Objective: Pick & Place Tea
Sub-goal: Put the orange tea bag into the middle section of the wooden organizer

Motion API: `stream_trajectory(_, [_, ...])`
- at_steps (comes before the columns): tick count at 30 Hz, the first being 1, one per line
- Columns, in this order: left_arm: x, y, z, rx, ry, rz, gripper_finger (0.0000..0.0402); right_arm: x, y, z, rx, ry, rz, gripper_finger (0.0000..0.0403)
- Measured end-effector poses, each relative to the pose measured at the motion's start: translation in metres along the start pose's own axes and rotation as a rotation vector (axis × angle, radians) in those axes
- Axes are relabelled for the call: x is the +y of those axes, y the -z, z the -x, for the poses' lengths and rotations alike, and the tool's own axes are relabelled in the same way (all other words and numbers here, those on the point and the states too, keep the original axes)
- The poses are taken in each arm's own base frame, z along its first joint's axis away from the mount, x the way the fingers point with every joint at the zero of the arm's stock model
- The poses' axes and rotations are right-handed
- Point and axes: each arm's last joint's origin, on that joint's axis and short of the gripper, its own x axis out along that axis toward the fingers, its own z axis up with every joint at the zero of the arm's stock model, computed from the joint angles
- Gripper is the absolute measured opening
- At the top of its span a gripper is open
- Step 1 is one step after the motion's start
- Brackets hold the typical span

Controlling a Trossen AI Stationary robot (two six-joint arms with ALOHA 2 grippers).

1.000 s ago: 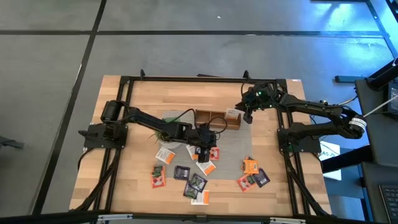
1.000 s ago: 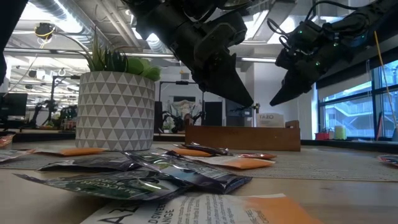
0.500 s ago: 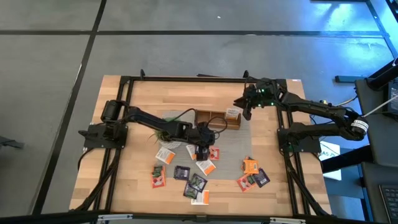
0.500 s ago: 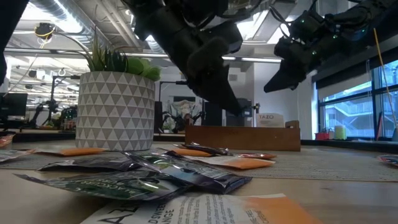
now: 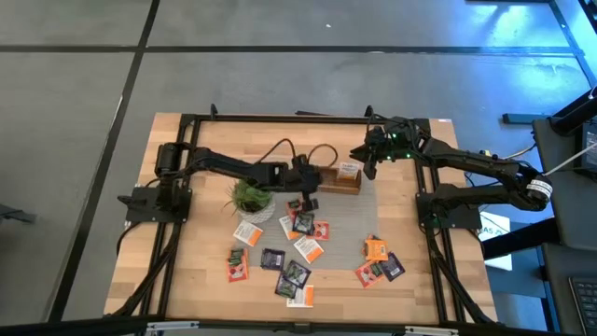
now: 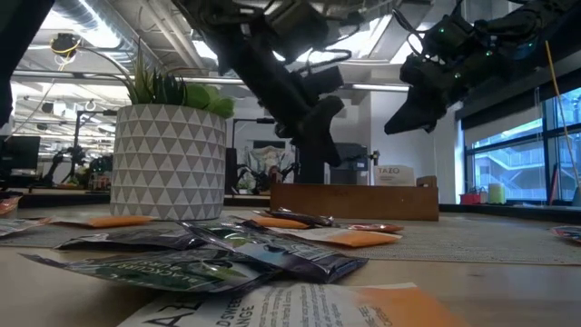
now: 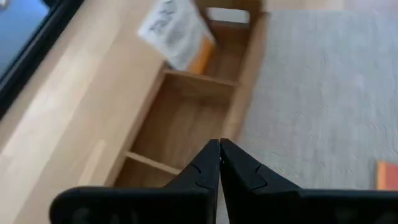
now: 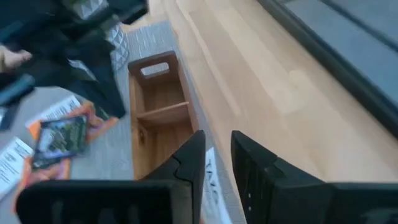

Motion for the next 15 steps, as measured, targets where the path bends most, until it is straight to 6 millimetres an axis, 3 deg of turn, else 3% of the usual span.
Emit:
stream_trajectory(5, [0.0,-0.005,-0.001,-0.041,0.093,0.059,0.0008,0.007,0.0,-0.002,0.009,-0.027,-0.058,0.0081])
stream_trajectory(11, [-0.017,-0.013,0.005,-0.139,0.155,-0.057,0.0008,0.02,0.001,-0.005,0.014,-0.064,0.096,0.0081])
stream_trajectory(15, [-0.033,-0.012,0.01,-0.155,0.182,-0.094,0.0011,0.039,0.001,-0.008,0.007,-0.144,0.237,0.0081])
